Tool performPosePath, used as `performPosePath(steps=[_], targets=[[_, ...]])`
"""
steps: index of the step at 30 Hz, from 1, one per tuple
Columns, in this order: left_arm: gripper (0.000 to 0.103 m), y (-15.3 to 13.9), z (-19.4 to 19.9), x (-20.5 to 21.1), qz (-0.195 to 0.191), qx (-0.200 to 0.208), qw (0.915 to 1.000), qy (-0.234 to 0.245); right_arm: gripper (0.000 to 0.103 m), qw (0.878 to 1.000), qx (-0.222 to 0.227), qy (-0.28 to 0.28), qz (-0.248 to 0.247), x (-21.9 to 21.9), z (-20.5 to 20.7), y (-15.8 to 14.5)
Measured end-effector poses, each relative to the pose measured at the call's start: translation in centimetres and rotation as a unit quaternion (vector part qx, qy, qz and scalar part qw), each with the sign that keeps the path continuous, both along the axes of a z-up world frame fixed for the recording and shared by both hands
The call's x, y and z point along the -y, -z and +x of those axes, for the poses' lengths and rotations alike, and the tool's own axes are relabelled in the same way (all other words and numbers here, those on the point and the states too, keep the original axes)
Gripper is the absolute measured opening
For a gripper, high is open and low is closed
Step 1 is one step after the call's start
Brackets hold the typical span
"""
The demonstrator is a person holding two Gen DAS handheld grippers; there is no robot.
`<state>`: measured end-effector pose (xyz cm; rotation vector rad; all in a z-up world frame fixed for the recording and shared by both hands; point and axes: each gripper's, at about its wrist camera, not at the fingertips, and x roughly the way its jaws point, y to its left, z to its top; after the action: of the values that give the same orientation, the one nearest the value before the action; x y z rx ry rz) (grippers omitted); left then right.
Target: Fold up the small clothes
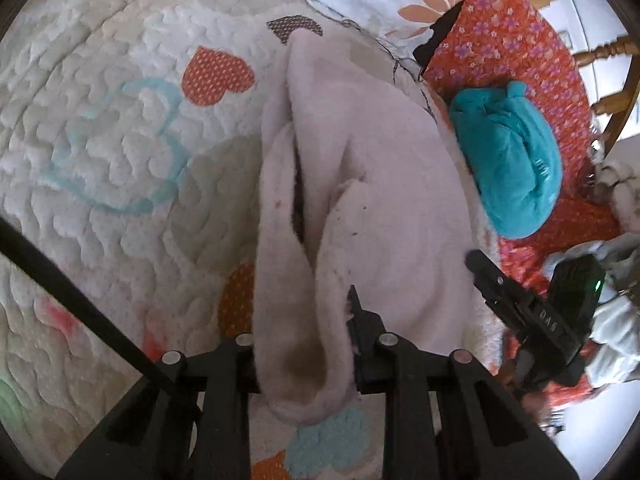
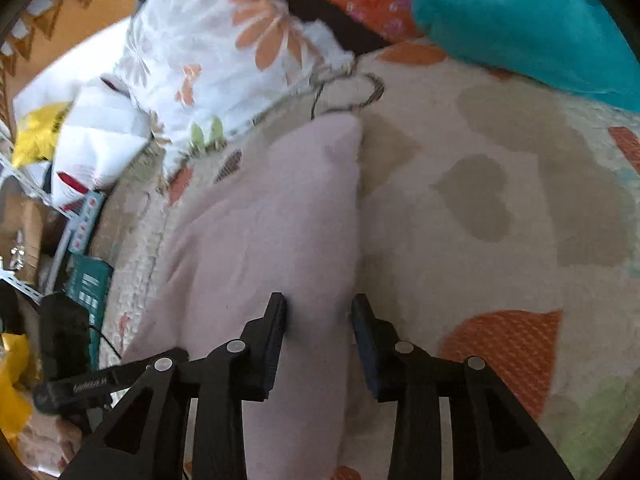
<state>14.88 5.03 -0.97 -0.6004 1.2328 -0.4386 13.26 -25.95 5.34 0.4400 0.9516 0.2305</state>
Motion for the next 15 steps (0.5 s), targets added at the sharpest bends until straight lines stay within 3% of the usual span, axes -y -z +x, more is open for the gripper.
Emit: performPosePath(steps=[3, 8, 11, 13, 15], targets=[[0.020, 0.6, -0.7, -1.1, -0.019, -0.011, 0.9997, 0.008, 0.039, 0.999, 0.033, 0.004, -0.031, 0.4, -2.3, -1.6], [0.019, 1.4, -1.4, -1.0, -0.015, -0.017, 0.9996, 0.017, 0.039, 0.994, 0.068, -0.059, -0.059, -3.0, -5.2, -3.9], [0.020, 1.3, -1.6, -1.2, -0.019, -0.014, 0.9996, 0.016, 0.041, 0.992, 0.049, -0.089, -0.079, -5.5, -6.6, -2.9], [0.020, 1.0, -1.7, -1.4, -0.020, -0.009, 0.9996, 0.018, 0.057, 0.989, 0.036, -0.085, -0.112, -6.4, -7.2, -1.7], [0.020, 0.8, -1.7, -1.4, -0.025, -0.005, 0.9996, 0.016, 0.056, 0.987, 0.014, -0.083, -0.135, -7.0, -7.8, 0.3]])
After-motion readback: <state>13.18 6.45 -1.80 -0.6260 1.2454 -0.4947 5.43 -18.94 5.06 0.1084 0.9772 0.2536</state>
